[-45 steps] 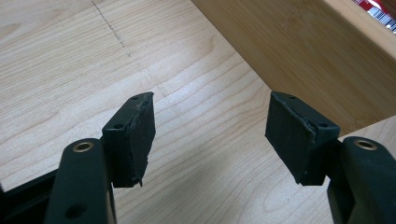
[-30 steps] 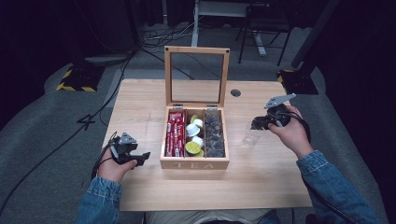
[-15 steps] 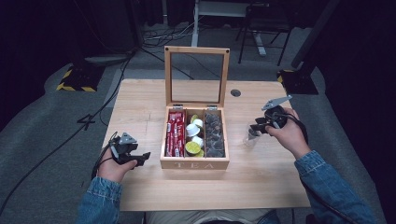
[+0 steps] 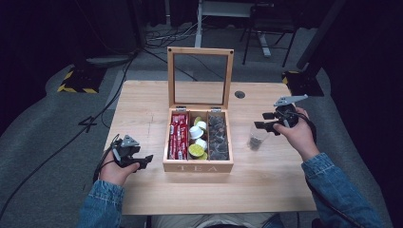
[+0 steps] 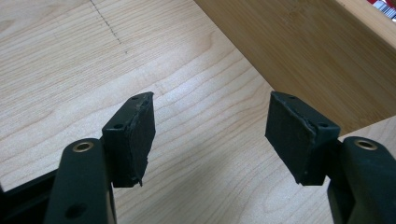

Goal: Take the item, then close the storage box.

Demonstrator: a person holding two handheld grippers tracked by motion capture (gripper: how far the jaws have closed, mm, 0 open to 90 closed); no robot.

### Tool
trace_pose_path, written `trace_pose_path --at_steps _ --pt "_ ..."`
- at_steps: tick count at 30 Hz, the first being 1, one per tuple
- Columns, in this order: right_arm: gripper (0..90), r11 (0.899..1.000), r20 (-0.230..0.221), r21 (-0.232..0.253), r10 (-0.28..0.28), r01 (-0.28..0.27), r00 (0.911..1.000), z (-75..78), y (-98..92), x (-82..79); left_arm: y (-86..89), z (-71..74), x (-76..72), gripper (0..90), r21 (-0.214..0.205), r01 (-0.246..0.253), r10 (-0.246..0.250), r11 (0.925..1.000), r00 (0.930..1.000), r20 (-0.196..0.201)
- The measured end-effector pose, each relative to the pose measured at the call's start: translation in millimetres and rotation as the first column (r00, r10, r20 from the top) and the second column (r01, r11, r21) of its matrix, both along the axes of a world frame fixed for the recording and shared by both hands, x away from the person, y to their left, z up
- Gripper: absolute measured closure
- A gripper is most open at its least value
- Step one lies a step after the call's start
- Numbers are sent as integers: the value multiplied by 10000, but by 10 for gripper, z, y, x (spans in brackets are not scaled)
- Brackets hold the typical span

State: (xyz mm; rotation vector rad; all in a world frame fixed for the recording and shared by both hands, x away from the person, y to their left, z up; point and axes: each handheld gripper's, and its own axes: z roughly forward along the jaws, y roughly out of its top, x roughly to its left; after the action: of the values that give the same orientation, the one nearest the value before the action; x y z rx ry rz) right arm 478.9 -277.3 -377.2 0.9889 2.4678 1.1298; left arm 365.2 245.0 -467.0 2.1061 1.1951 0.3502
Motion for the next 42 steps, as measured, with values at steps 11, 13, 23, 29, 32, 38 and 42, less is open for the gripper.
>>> trace_pose_path --at_steps 11,13,23,29,32,38,42 --pt "312 9822 885 1862 -423 252 9952 205 29 35 -40 -22 41 346 -121 168 -169 9998 9998 -91" --pt "312 9826 1018 1841 -430 237 9939 251 64 78 -36 -18 34 345 -91 140 -140 9999 9999 -56" --pt "374 9824 1187 1866 -254 28 9926 440 242 445 -12 -66 -56 306 30 155 -154 9999 9998 -160" --pt "410 9818 1340 1894 -131 -127 9909 578 371 690 18 -128 -125 301 -102 -111 107 9999 9994 -330" --pt "425 9809 1354 1943 -158 -109 9907 625 430 829 50 -157 -144 301 -203 -350 342 9992 9988 -364" --pt "454 9840 1398 1780 -195 -57 9900 674 548 1104 80 -211 -166 302 -209 -417 410 9989 9986 -338" --pt "463 9866 1475 1625 -93 -150 9890 748 634 1221 82 -255 -171 300 -69 -413 411 9991 9986 -345"
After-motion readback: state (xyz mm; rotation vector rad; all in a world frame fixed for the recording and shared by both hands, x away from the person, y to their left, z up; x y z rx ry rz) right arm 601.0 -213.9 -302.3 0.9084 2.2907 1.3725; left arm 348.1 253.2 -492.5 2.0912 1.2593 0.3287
